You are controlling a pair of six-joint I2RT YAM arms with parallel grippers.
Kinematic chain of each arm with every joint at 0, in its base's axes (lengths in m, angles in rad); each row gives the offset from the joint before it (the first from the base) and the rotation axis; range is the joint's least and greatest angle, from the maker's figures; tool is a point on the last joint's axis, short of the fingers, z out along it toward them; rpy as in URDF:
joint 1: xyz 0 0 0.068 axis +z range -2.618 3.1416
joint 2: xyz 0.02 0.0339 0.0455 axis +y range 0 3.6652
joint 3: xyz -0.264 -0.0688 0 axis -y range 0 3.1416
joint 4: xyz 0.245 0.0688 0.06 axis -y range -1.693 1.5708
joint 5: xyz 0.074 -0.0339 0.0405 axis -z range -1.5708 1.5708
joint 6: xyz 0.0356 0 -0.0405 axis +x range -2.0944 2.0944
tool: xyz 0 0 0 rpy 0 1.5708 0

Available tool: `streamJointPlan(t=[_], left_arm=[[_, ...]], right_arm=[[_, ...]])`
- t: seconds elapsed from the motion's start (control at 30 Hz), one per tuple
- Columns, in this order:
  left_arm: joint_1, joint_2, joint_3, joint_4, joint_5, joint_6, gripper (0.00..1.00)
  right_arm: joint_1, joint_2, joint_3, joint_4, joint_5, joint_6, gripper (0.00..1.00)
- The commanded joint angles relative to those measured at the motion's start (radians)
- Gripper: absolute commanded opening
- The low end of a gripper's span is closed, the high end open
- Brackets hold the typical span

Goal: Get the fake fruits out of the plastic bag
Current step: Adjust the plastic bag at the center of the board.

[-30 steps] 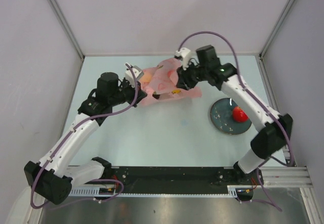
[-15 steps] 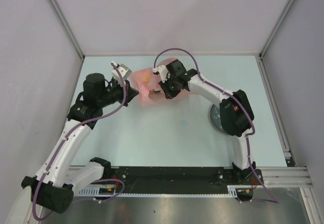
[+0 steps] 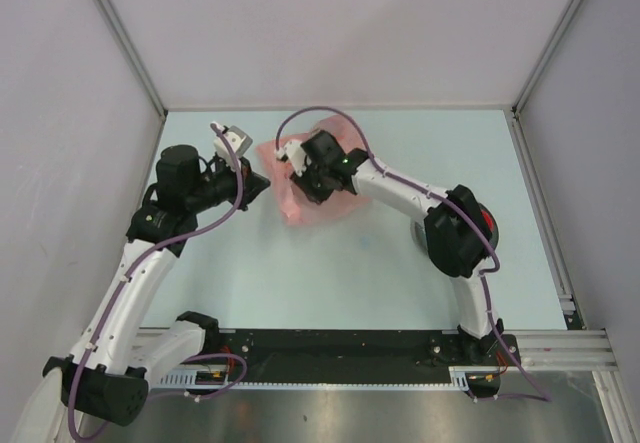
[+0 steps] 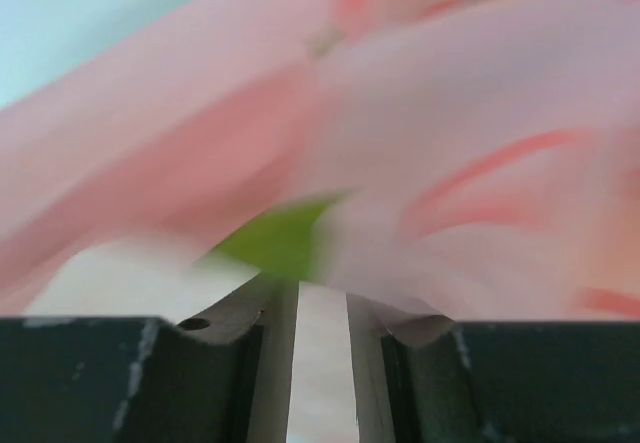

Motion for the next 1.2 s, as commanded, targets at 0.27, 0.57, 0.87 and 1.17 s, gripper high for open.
streamJointPlan(t=[0.27, 0.57, 0.87, 1.17], left_arm=[[0.011, 0.009, -0.141, 0.053, 0.186, -0.229, 0.61], [-0.130, 0.101, -0.145, 0.086, 0.284, -0.217, 0.54], [-0.290, 0.198, -0.118, 0.146, 0.009, -0.186, 0.66], [-0.311, 0.261, -0.039, 0.114, -0.276, -0.160, 0.00]], right_arm=[[-0.072, 0.082, 0.166, 0.023, 0.036, 0.006, 0.31], [-0.092, 0.094, 0.169, 0.026, 0.050, 0.020, 0.31], [-0.108, 0.105, 0.189, 0.022, 0.026, 0.044, 0.32], [-0.094, 0.105, 0.172, 0.031, 0.087, 0.029, 0.32]])
